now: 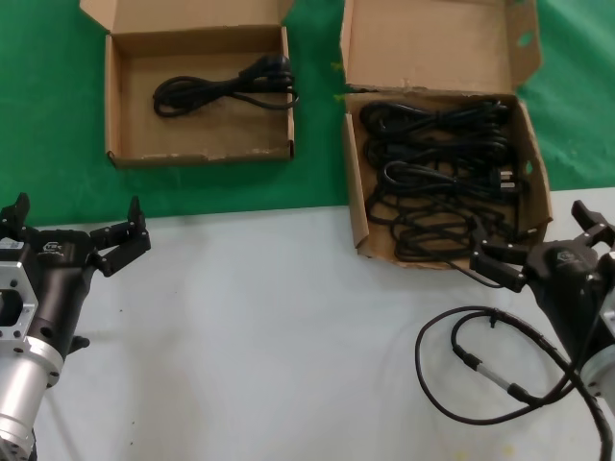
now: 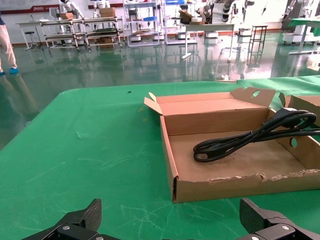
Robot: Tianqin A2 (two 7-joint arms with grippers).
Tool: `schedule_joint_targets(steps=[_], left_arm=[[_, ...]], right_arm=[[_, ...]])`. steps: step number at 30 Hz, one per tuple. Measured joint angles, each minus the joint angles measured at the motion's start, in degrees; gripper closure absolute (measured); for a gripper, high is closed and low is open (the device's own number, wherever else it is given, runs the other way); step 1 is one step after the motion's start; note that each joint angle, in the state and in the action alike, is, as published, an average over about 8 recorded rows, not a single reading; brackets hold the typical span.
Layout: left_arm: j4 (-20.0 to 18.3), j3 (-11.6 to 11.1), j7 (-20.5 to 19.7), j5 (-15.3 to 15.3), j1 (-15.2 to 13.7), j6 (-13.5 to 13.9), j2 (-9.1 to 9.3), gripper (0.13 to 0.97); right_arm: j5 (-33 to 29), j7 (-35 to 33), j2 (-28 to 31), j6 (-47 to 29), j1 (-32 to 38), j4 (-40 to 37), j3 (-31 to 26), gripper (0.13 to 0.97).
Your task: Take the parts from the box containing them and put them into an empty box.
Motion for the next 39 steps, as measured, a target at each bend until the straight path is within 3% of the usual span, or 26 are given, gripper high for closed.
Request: schedule_joint_targets(steps=[39], left_arm=[[0.00,0.00,0.00,0.00,0.00,0.00,0.00,0.132]], right_arm=[[0.00,0.00,0.00,0.00,0.00,0.00,0.00,0.129]])
